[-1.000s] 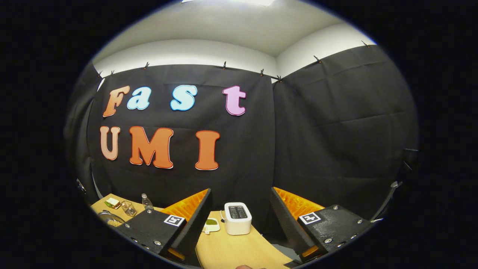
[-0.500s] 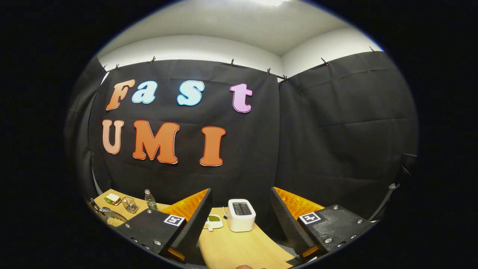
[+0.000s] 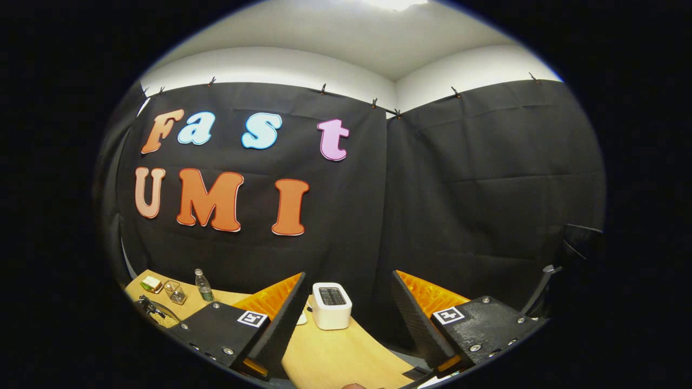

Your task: First push the handle of the pot to place it horizontally, then grasp the pot with both hands and set it on the induction cooktop.

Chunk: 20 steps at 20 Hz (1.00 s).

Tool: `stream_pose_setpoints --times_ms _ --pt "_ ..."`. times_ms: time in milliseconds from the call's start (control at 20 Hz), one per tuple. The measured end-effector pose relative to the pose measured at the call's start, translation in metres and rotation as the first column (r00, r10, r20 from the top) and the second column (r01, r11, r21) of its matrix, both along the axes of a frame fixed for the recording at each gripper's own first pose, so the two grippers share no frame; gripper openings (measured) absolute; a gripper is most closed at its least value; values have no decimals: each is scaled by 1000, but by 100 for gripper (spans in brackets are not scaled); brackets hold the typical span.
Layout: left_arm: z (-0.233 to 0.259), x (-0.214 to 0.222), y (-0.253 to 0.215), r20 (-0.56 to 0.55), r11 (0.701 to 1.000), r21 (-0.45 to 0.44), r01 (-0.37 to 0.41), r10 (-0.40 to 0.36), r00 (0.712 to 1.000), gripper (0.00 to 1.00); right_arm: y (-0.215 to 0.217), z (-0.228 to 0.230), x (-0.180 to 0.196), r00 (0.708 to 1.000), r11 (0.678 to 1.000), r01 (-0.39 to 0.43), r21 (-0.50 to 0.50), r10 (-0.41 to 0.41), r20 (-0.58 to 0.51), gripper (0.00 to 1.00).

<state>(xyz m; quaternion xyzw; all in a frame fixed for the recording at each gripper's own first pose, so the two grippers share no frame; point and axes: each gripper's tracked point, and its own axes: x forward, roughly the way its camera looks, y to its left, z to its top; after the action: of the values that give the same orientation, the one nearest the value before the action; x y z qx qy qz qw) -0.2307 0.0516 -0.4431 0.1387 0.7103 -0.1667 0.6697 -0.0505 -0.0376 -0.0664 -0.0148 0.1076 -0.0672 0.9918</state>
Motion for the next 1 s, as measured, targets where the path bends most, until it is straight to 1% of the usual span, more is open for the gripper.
stream_pose_setpoints --times_ms 200,350,400,700,1000 --pt "-10 11 -13 -4 1000 -3 2 -2 1000 2 -17 1 -11 999 999 47 -21 -47 -9 100" --pt "-18 24 -23 5 1000 7 -17 17 1000 2 -27 -1 -17 997 997 73 -25 -73 -17 100" --pt "-19 30 -26 9 1000 8 -26 26 1000 2 -28 -1 -19 997 996 80 -26 -80 -20 95" --pt "-31 62 -39 14 995 -13 -97 97 995 3 -28 -7 -26 995 995 85 -46 -87 -39 95" --pt "-44 86 -51 19 990 -32 -135 135 991 2 -15 -12 -25 996 996 71 -51 -73 -53 95"
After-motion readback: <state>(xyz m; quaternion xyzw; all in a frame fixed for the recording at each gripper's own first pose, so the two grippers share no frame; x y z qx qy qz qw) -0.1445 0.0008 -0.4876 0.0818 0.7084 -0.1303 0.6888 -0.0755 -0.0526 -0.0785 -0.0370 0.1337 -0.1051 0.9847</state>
